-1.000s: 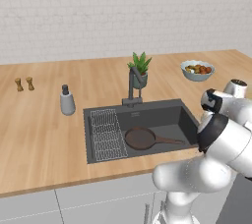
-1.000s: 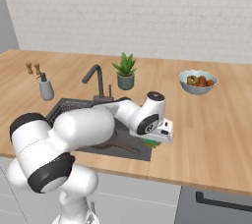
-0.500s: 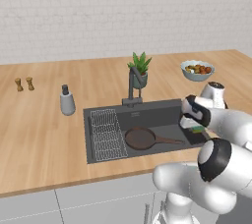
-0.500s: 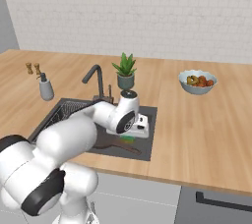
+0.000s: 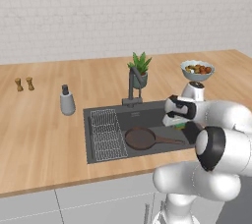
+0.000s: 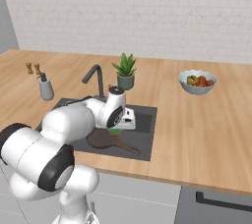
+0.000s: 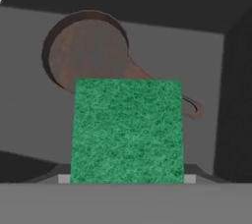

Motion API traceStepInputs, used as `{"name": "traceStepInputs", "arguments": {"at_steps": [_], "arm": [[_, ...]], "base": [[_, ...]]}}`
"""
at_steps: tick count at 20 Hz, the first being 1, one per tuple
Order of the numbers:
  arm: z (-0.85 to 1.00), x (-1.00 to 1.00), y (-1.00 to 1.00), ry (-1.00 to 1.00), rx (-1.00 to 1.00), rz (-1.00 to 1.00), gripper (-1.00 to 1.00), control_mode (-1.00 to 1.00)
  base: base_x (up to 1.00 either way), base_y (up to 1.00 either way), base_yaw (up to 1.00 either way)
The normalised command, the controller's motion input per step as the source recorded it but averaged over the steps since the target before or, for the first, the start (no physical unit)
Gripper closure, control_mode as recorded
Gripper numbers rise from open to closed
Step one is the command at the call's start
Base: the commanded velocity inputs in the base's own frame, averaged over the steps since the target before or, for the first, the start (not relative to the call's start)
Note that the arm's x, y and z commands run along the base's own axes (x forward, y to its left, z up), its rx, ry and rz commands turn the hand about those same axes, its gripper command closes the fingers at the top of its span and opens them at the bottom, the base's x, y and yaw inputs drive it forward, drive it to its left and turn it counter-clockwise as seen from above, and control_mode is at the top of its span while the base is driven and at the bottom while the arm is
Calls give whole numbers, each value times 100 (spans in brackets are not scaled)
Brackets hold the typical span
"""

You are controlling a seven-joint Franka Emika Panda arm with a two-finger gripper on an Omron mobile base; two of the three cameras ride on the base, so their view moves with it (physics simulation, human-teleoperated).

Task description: Pick the pan and sponge and place them into the sink. Then turn on the water.

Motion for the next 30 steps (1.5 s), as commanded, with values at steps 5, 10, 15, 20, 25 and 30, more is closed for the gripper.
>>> {"name": "traceStepInputs", "arguments": {"at_steps": [5,10,15,20,25,30], "arm": [[-28,31,41,0,0,0,100,-100],[-73,5,6,-1,0,0,100,-100],[-43,25,2,-1,0,0,100,-100],[-21,45,13,0,0,0,100,-100],[-38,40,16,0,0,0,100,-100],[-37,41,9,0,0,0,100,-100]], "base": [[0,0,0],[0,0,0],[0,0,0],[0,0,0],[0,0,0],[0,0,0]]}}
